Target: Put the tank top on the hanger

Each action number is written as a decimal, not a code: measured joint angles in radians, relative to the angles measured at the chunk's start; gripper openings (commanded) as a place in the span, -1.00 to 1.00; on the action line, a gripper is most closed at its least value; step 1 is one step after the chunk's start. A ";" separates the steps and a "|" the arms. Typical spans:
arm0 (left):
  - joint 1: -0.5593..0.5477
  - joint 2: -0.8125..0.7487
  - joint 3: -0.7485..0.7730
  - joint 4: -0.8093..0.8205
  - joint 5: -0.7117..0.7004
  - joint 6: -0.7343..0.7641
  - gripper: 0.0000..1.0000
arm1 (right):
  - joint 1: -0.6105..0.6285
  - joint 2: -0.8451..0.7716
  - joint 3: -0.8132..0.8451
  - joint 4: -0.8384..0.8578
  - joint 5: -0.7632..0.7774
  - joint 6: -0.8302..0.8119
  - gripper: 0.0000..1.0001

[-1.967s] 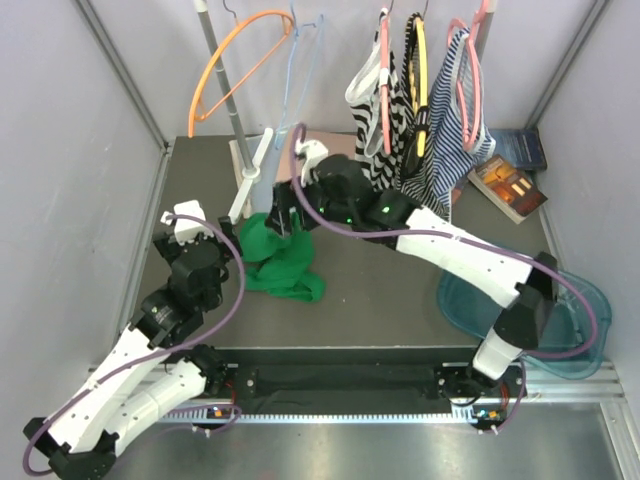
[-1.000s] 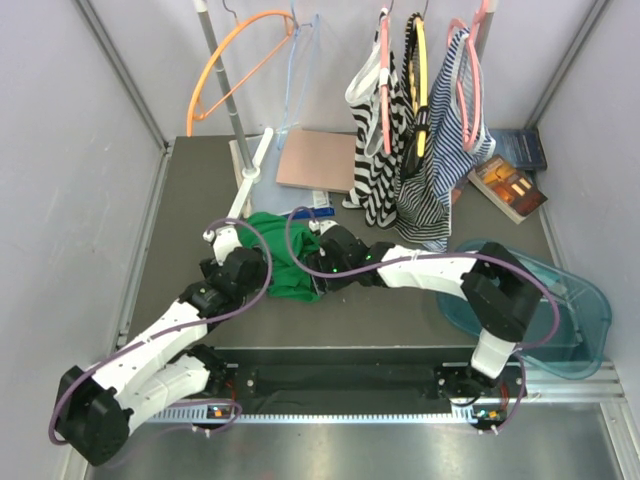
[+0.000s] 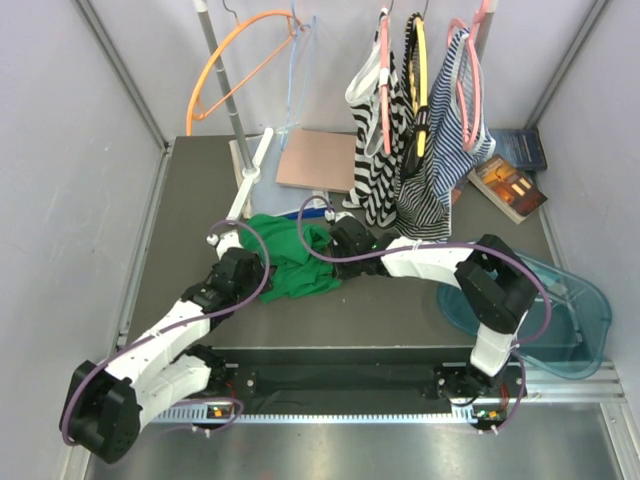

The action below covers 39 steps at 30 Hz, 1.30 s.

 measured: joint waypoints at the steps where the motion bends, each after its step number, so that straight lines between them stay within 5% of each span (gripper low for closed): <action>1: 0.000 -0.005 -0.003 0.000 0.008 0.001 0.40 | 0.000 0.000 0.000 0.000 0.000 0.002 -1.00; 12: 0.000 -0.108 -0.093 0.022 0.125 -0.018 0.36 | 0.000 0.000 0.000 -0.003 -0.004 0.005 -1.00; 15: 0.000 -0.088 -0.103 0.030 0.143 -0.032 0.16 | 0.000 0.000 0.000 -0.004 -0.007 0.006 -1.00; 21: 0.000 -0.042 -0.115 0.115 0.203 -0.054 -0.95 | 0.000 -0.002 0.000 -0.010 -0.008 0.009 -1.00; 28: 0.000 -0.043 -0.090 0.119 0.223 -0.049 -1.00 | 0.009 -0.085 0.018 -0.095 0.008 0.009 -1.00; 33: 0.000 -0.103 0.121 0.018 0.162 -0.003 -1.00 | 0.038 -0.151 0.191 -0.231 0.058 -0.023 -1.00; 39: 0.000 -0.061 0.610 -0.065 -0.004 0.114 -1.00 | 0.047 -0.175 0.623 -0.337 0.103 -0.094 -1.00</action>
